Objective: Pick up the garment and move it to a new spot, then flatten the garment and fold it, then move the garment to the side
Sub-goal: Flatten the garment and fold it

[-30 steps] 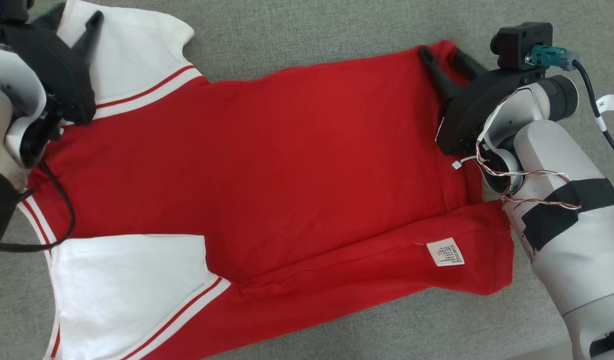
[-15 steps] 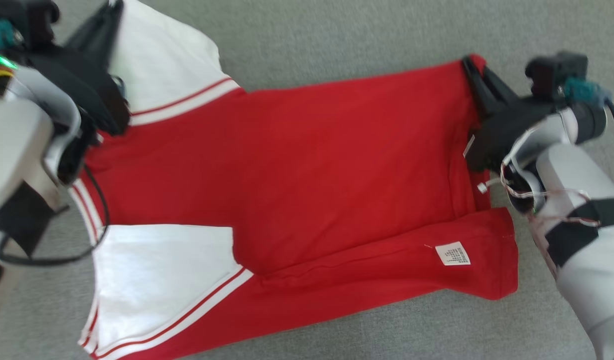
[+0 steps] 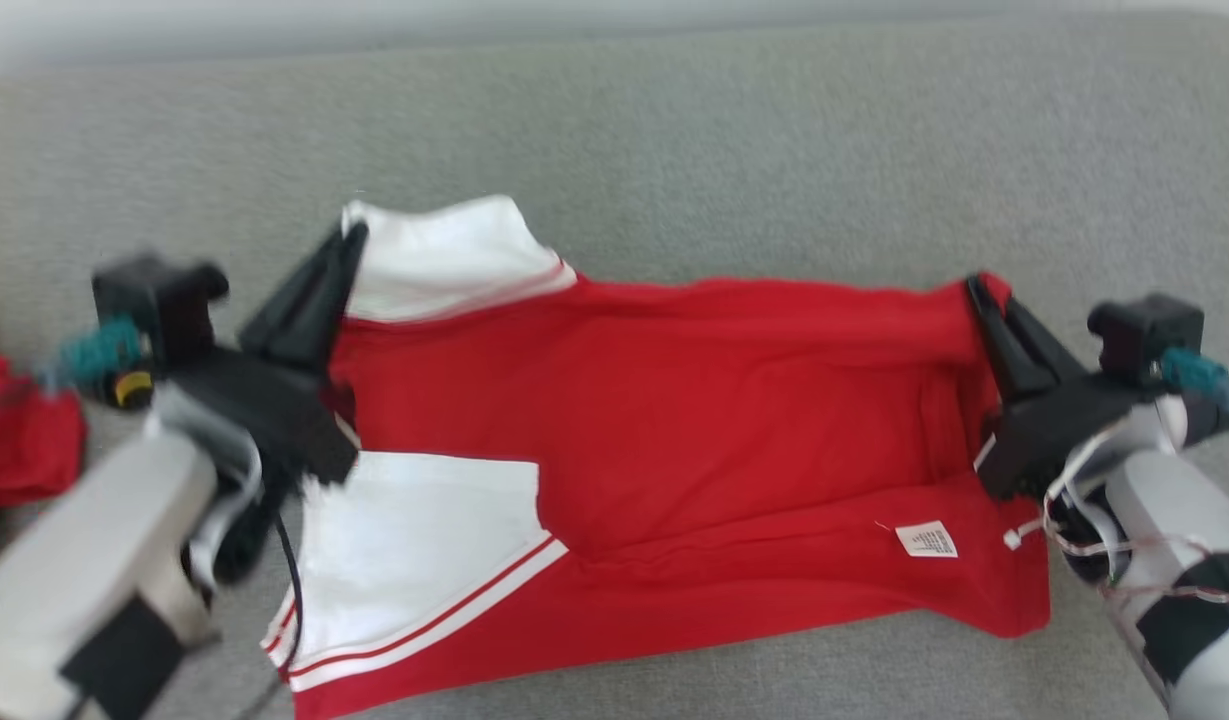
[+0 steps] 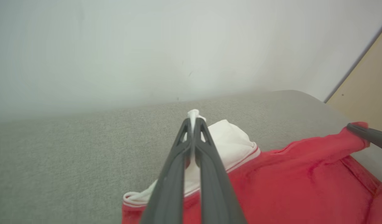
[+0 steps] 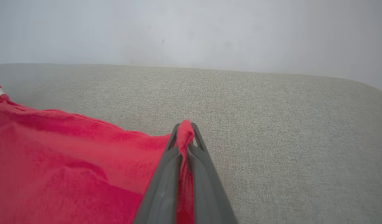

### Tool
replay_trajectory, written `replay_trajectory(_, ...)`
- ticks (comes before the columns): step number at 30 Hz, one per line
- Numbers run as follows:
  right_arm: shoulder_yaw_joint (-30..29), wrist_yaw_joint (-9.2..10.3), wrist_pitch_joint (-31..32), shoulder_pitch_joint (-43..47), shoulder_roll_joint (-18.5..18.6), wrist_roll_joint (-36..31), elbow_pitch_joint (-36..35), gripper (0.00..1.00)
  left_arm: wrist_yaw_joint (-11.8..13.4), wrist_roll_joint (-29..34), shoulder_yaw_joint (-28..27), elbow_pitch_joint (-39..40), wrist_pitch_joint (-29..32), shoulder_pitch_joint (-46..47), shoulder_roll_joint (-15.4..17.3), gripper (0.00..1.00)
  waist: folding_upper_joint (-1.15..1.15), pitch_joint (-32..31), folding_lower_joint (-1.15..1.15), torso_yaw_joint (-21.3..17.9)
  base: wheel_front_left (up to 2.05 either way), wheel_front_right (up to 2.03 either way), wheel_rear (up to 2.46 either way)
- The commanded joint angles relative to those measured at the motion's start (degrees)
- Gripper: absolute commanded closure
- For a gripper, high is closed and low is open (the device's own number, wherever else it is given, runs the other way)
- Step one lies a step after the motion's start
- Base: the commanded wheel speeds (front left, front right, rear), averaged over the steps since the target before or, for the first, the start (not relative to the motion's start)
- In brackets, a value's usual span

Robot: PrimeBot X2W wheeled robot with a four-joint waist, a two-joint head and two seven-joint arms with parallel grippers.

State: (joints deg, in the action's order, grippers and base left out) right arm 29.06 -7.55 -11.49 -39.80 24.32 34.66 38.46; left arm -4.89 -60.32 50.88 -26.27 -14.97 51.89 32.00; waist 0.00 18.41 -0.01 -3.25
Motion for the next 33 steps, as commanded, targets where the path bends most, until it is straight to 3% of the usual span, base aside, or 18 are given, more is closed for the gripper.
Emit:
replay_trajectory(1, -0.04, 0.14, -0.67, 1.81, 0.81, 0.39, -0.73, 1.00, 1.01, 1.43, -1.74, 2.93, -0.20, -3.70, 0.28, 1.00, 0.00, -2.57, 0.01, 2.10, 0.00, 0.00, 0.00)
replay_trajectory(8, -1.96, 0.14, -2.44, 7.92, 2.77, 1.56, -5.09, 1.00, 4.09, 6.07, -10.95, 13.99, -0.23, -19.23, -1.37, 1.00, 0.00, -4.15, 0.01, 2.65, 0.00, 0.00, 0.00)
replay_trajectory(20, -6.14, 0.14, -3.47, 16.80, 2.88, 3.00, -11.14, 1.00, 3.50, 11.32, -18.98, 18.20, -0.24, -34.50, -6.73, 1.00, 0.00, -6.62, 0.01, 2.91, 0.00, 0.00, 0.00)
replay_trajectory(21, -6.41, 0.14, -3.52, 17.52, 2.90, 2.99, -11.57, 0.82, 3.55, 11.74, -19.35, 18.03, -0.24, -35.40, -7.11, 1.00, 0.00, -6.86, 0.01, 2.85, 0.00, 0.00, 0.00)
replay_trajectory(22, -7.05, 0.14, -3.60, 18.92, 2.72, 3.06, -12.74, 0.00, 3.53, 13.07, -19.85, 17.59, -0.24, -37.04, -7.62, 0.67, 0.00, -7.19, 0.01, 2.72, 0.00, 0.00, 0.00)
replay_trajectory(23, -7.45, 0.14, -3.63, 19.60, 2.61, 3.22, -13.07, 0.00, 3.55, 13.54, -20.36, 17.43, -0.24, -37.78, -8.07, 0.02, 0.00, -7.39, 0.01, 2.66, 0.00, 0.00, 0.00)
replay_trajectory(27, -8.75, 0.14, -3.68, 21.44, 2.66, 3.49, -14.45, 0.00, 3.71, 14.91, -22.63, 17.14, -0.24, -39.65, -9.29, 0.00, 0.00, -7.90, 0.01, 2.61, 0.00, 0.00, 0.00)
replay_trajectory(33, -11.46, 0.14, -3.68, 24.58, 2.27, 4.13, -17.28, 0.00, 3.52, 20.22, -31.41, 19.39, -0.25, -43.12, -12.58, 0.00, 0.00, -8.53, 0.01, 2.55, 0.00, 0.00, 0.00)
